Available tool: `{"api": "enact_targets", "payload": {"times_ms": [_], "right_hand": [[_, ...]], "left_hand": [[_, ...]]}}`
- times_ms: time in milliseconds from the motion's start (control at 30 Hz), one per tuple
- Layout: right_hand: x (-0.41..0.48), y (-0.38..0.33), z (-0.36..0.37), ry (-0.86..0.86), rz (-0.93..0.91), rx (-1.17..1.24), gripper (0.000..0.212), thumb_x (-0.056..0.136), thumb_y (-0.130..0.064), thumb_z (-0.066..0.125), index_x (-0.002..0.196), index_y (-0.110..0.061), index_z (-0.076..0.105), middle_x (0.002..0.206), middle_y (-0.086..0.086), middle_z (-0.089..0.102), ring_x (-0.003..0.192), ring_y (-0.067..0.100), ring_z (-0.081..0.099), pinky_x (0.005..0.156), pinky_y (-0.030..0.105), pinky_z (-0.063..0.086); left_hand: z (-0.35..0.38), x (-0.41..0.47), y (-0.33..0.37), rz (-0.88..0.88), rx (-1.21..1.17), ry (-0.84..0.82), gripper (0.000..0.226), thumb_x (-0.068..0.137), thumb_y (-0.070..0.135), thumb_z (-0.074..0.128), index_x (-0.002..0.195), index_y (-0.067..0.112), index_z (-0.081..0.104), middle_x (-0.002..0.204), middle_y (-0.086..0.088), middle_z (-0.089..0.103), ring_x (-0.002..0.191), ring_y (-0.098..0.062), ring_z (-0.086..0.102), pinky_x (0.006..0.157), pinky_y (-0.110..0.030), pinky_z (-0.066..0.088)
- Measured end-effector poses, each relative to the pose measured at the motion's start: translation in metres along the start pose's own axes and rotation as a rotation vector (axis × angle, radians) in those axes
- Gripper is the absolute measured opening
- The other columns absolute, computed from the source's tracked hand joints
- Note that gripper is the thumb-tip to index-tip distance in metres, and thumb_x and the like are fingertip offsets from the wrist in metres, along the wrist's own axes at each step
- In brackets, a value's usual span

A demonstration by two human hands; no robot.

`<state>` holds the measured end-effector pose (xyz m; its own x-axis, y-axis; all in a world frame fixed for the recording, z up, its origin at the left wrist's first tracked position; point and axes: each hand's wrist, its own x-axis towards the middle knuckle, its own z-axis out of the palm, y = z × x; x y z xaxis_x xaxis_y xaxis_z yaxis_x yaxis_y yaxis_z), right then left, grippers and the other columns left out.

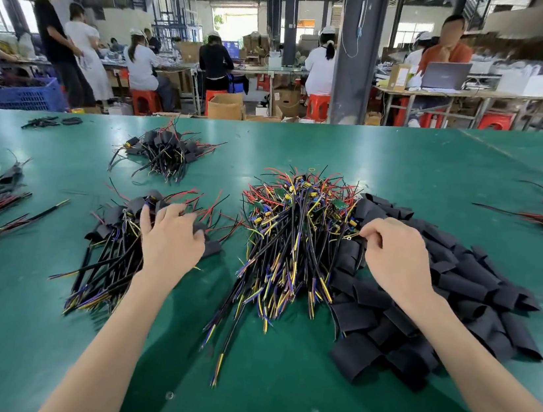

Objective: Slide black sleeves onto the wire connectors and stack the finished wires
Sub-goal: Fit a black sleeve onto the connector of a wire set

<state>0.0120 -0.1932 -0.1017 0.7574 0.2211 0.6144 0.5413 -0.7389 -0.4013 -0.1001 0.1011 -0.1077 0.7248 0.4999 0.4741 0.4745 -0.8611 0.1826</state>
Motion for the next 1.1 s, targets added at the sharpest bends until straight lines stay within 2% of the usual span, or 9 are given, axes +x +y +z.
{"api": "enact_targets", "payload": {"times_ms": [133,233,333,467,567,633,800,1000,1100], "right_hand": [[0.001,0.005,0.003,-0.041,-0.005,-0.162,0.022,0.083,-0.001,0.050,0.092,-0.009,0.069,0.092,0.008,0.066,0.086,0.033,0.060,0.076,0.041,0.042],[0.001,0.009,0.003,-0.077,0.027,-0.236,0.024,0.083,-0.002,0.049,0.096,-0.009,0.068,0.097,0.010,0.064,0.092,0.034,0.057,0.077,0.041,0.040],[0.001,0.010,0.003,-0.122,0.053,-0.250,0.025,0.083,-0.003,0.048,0.099,-0.009,0.067,0.100,0.011,0.062,0.094,0.035,0.056,0.079,0.041,0.040],[0.002,0.010,0.004,-0.151,0.057,-0.265,0.027,0.084,-0.005,0.047,0.103,-0.011,0.066,0.105,0.009,0.061,0.096,0.034,0.056,0.080,0.041,0.039],[0.002,0.009,0.005,-0.136,0.056,-0.259,0.027,0.085,-0.006,0.046,0.103,-0.012,0.066,0.105,0.008,0.061,0.096,0.033,0.056,0.080,0.041,0.038],[0.002,0.009,0.006,-0.129,0.051,-0.257,0.028,0.085,-0.006,0.046,0.103,-0.012,0.066,0.104,0.008,0.061,0.095,0.033,0.056,0.080,0.040,0.038],[0.002,0.010,0.006,-0.120,0.047,-0.265,0.027,0.085,-0.006,0.047,0.103,-0.012,0.066,0.101,0.009,0.061,0.093,0.034,0.057,0.078,0.040,0.039],[0.005,0.015,0.002,-0.133,0.108,-0.215,0.029,0.084,-0.005,0.047,0.106,-0.011,0.065,0.102,0.011,0.060,0.095,0.034,0.056,0.080,0.041,0.041],[0.006,0.018,0.006,-0.208,0.065,-0.180,0.033,0.083,-0.004,0.047,0.111,-0.012,0.063,0.111,0.009,0.058,0.102,0.033,0.053,0.083,0.042,0.042]], "left_hand": [[-0.019,0.006,0.046,0.043,-0.364,0.128,0.028,0.090,0.018,0.055,0.115,0.020,0.066,0.120,-0.004,0.060,0.114,-0.025,0.049,0.106,-0.040,0.028],[-0.023,0.016,0.089,0.099,-0.541,0.037,0.026,0.092,0.017,0.051,0.113,0.019,0.066,0.115,-0.004,0.065,0.109,-0.024,0.055,0.100,-0.042,0.039],[-0.020,0.038,0.119,0.026,-0.622,-0.103,0.028,0.095,0.013,0.044,0.113,0.012,0.065,0.115,-0.009,0.066,0.108,-0.027,0.058,0.099,-0.038,0.042],[-0.017,0.061,0.136,-0.024,-0.607,-0.334,0.022,0.091,0.013,0.049,0.072,0.012,0.060,0.077,-0.011,0.056,0.080,-0.029,0.050,0.074,-0.028,0.039],[-0.014,0.065,0.139,-0.028,-0.667,-0.360,0.007,0.087,0.013,0.060,0.091,0.012,0.065,0.096,-0.016,0.064,0.090,-0.036,0.060,0.076,-0.032,0.046],[-0.014,0.065,0.141,-0.036,-0.725,-0.333,0.017,0.083,0.014,0.066,0.101,0.013,0.065,0.103,-0.014,0.067,0.097,-0.036,0.063,0.081,-0.037,0.050],[-0.020,0.067,0.153,0.005,-0.835,-0.217,0.022,0.081,0.008,0.068,0.100,0.015,0.061,0.097,-0.006,0.067,0.086,-0.020,0.062,0.078,-0.028,0.049],[-0.026,0.070,0.165,-0.198,-1.142,-0.196,0.027,0.086,-0.001,0.056,0.113,0.004,0.056,0.097,-0.006,0.058,0.087,-0.031,0.067,0.080,-0.038,0.055],[-0.031,0.068,0.168,-0.085,-1.073,-0.290,0.021,0.087,-0.005,0.051,0.101,0.006,0.061,0.084,-0.006,0.059,0.071,-0.027,0.065,0.080,-0.038,0.056]]}}
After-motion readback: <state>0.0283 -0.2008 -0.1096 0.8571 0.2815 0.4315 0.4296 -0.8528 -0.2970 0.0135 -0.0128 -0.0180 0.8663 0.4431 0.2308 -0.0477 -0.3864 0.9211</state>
